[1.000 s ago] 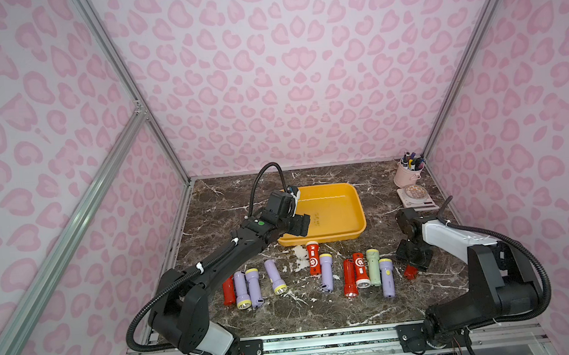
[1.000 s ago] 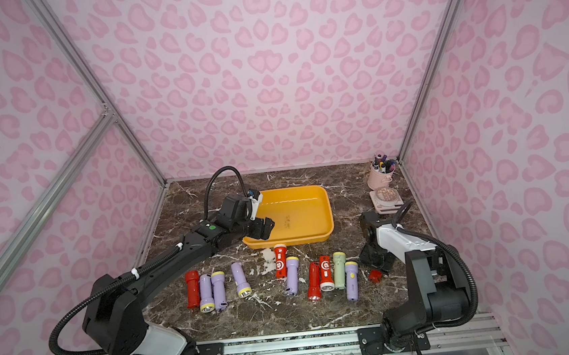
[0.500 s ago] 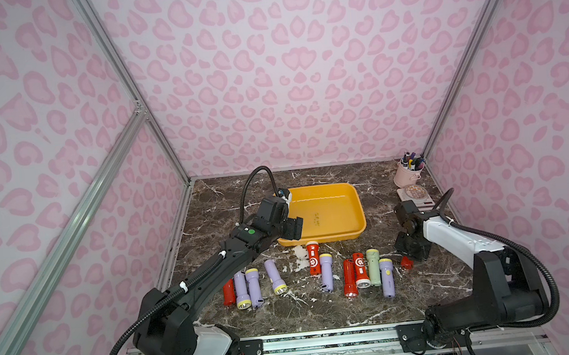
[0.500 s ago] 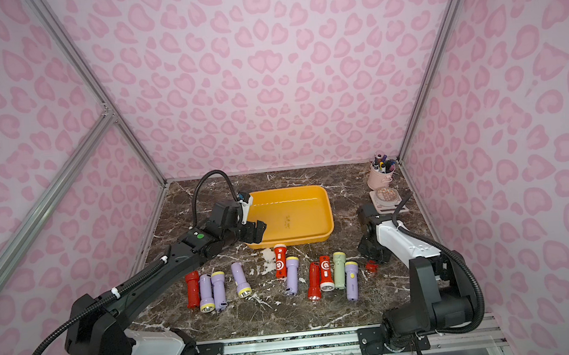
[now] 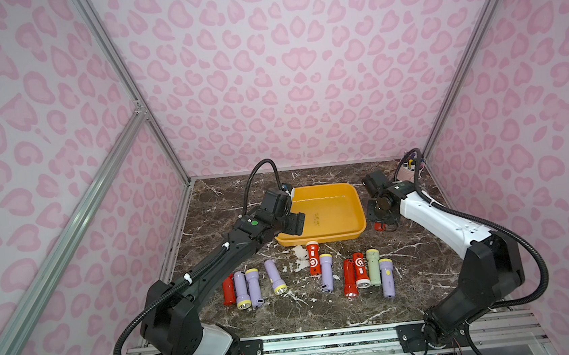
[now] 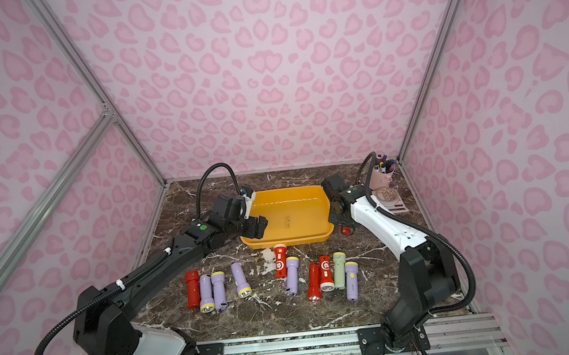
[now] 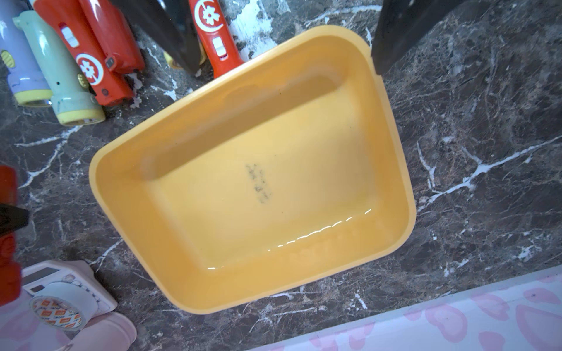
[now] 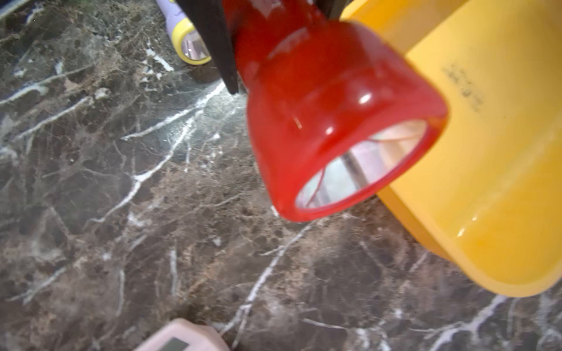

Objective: Put the flashlights into the storage boxes
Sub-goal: Place the flashlight at the storage box.

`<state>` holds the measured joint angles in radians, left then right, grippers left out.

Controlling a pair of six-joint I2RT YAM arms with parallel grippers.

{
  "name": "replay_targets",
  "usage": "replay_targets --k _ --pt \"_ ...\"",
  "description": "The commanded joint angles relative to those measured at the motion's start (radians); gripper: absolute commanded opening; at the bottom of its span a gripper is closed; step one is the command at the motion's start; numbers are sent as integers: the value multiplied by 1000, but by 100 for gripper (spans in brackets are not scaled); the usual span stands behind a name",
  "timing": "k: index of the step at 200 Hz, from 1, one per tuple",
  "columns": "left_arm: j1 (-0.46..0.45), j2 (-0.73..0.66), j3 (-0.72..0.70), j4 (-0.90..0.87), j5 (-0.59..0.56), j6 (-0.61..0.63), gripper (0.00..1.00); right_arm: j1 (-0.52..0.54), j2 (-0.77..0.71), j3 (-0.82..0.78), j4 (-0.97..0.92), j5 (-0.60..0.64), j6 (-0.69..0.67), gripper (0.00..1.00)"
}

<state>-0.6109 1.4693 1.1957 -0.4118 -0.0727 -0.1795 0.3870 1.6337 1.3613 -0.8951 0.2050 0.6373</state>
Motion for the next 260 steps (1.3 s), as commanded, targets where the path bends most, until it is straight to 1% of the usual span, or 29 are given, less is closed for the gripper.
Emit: replay_targets --k 1,24,27,36,40,67,104,108,121,198,215,226,260 --pt "0 32 61 19 58 -24 89 10 58 56 16 -2 -53 31" --pt "-3 77 132 37 122 -40 89 24 133 116 47 -35 -87 31" --pt "-2 81 140 38 127 -42 89 26 143 148 49 -39 -92 31" --pt "-4 88 143 45 151 -40 89 32 173 178 59 -58 -108 32" --pt "-6 91 174 50 160 -38 89 34 188 191 62 -63 -113 32" --pt "-12 90 189 56 210 -31 89 45 284 269 67 -81 -139 32" --pt "-25 55 156 57 213 -27 89 46 398 344 68 -97 -163 32" --pt "-26 50 126 57 212 -28 89 45 409 351 66 -99 -166 32" --pt "-25 34 102 60 206 -29 89 43 439 366 68 -98 -178 32" --pt "-26 -30 5 69 165 -28 89 -25 565 380 107 -159 -201 34" --pt "-25 -33 2 64 164 -31 89 -31 575 388 109 -164 -208 37" --pt "-27 -34 2 62 167 -34 90 -31 574 392 111 -165 -212 41" --pt "-27 -20 18 55 177 -37 89 -33 550 410 101 -165 -227 56"
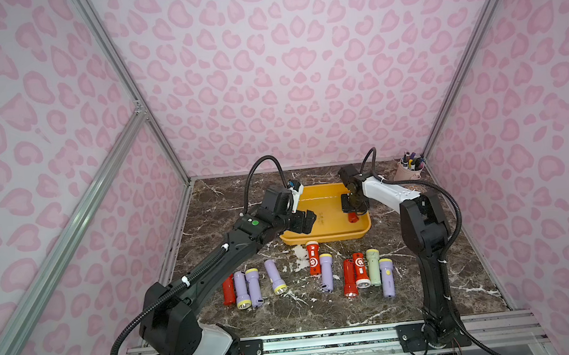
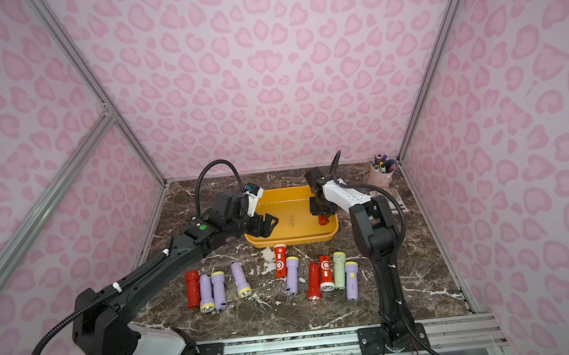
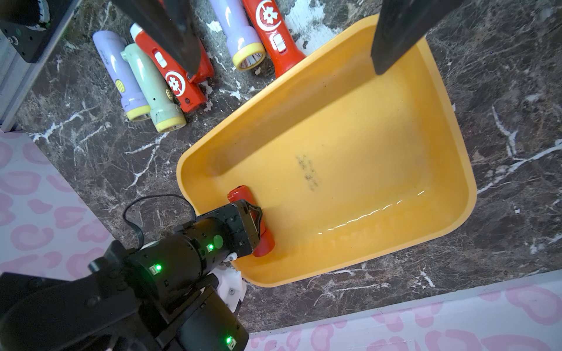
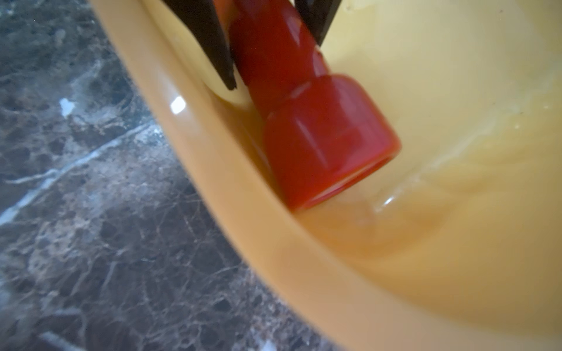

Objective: Put the flashlights into the storage boxes
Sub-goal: Place the flashlight at the storage box, then pick up the flashlight from the center of the board.

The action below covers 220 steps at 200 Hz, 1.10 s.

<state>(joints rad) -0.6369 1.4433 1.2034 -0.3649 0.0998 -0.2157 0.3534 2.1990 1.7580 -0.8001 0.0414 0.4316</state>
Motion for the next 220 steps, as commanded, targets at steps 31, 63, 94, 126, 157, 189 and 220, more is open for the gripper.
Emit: replay_targets --k 31,63,94,126,157,189,220 --pt "-1 28 42 -15 8 6 89 3 -86 51 -37 -5 -36 61" --pt "-5 43 59 -27 18 16 89 9 -256 8 -75 18 -29 61" --pt "-29 64 61 -28 18 29 89 9 -463 -191 -84 19 1 61" --pt "-71 94 85 -40 21 26 89 9 -708 -508 -78 1 72 60" --pt "-114 122 102 -40 30 1 89 21 -916 -754 -81 -49 141 60" --pt "-150 138 103 -39 39 -23 89 42 -1073 -939 -55 -92 228 60" --pt "-181 144 80 -31 44 -46 89 44 -1125 -1029 -50 -124 246 61"
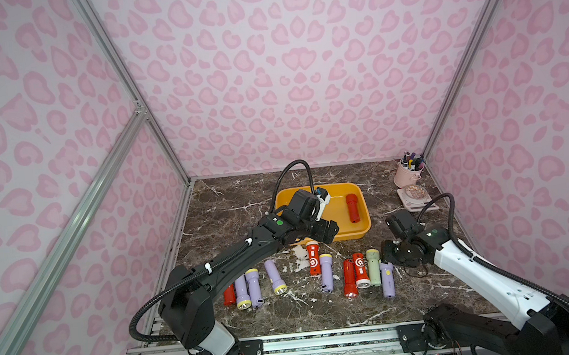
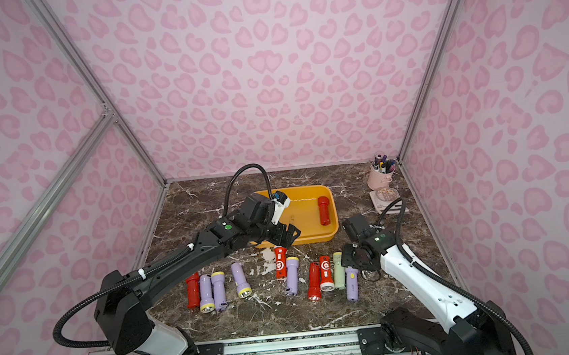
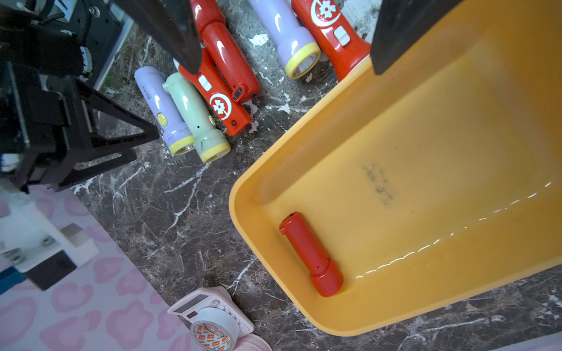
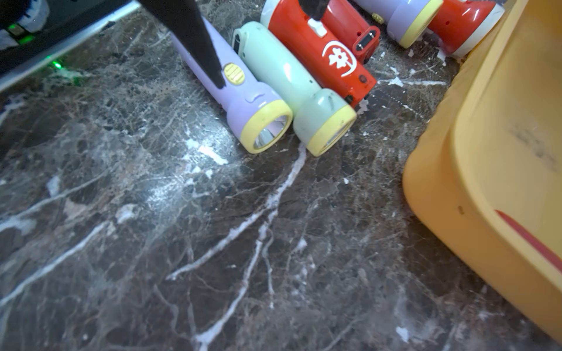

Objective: Put the flashlights into the storage boxes
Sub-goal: Pick up the flashlight from the center of the board.

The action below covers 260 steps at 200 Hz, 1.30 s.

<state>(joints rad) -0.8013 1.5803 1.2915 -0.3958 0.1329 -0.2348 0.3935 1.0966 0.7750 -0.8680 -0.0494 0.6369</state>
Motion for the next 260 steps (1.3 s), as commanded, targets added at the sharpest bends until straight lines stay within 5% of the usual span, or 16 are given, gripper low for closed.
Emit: replay_targets --k 1,61,204,260 --pt "-18 7 -9 -1 11 -27 89 5 -23 -49 18 -34 41 61" --pt "-113 -17 -61 16 -16 -57 88 37 -89 -148 22 -63 56 60" --pt "-139 -79 -129 0 -80 -62 88 62 123 -189 79 0 127 51" --pt "-139 -81 -117 -29 -104 -13 89 45 143 -187 92 18 130 36"
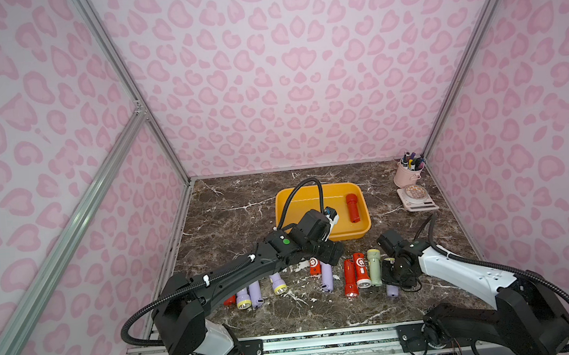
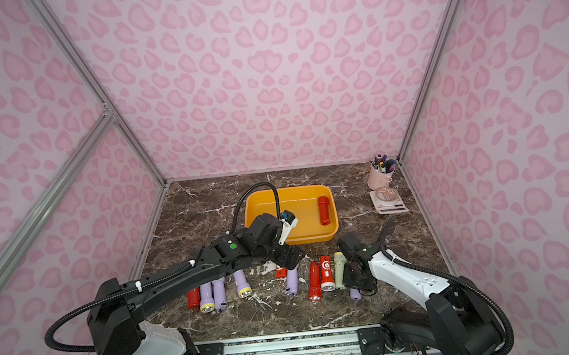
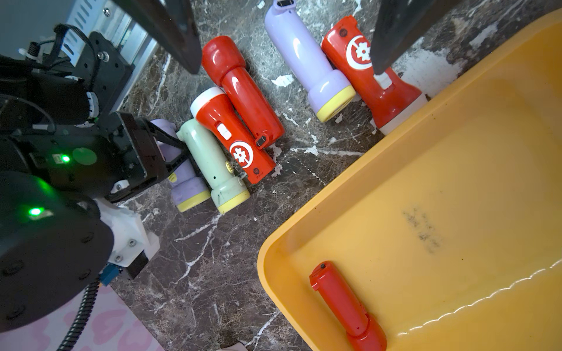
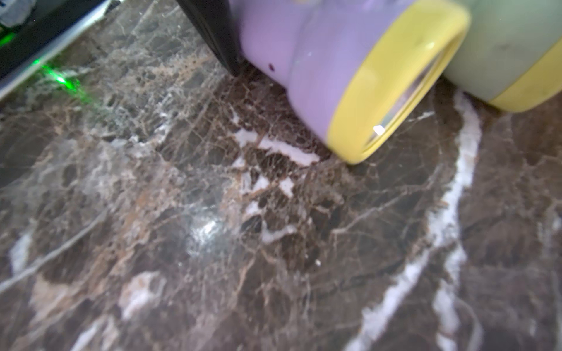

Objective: Put the flashlights into the storage boxes
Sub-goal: Pick up the flashlight from the center of the board, then place the flashlight at the storage box.

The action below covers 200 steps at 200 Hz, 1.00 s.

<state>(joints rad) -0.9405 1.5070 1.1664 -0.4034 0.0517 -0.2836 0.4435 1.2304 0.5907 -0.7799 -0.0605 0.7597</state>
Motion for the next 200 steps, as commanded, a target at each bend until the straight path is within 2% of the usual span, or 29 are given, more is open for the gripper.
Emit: replay_targets --k 1,44,94,200 --pt "0 -8 8 -21 -23 37 89 -5 10 -3 2 29 7 35" --pt "12 1 21 -24 -29 51 89 -6 -23 56 -73 56 9 32" --pt "57 10 12 29 -26 45 89 -8 -20 283 -170 99 -61 32" --pt "167 22 78 62 68 151 89 -18 485 883 -149 49 -241 32"
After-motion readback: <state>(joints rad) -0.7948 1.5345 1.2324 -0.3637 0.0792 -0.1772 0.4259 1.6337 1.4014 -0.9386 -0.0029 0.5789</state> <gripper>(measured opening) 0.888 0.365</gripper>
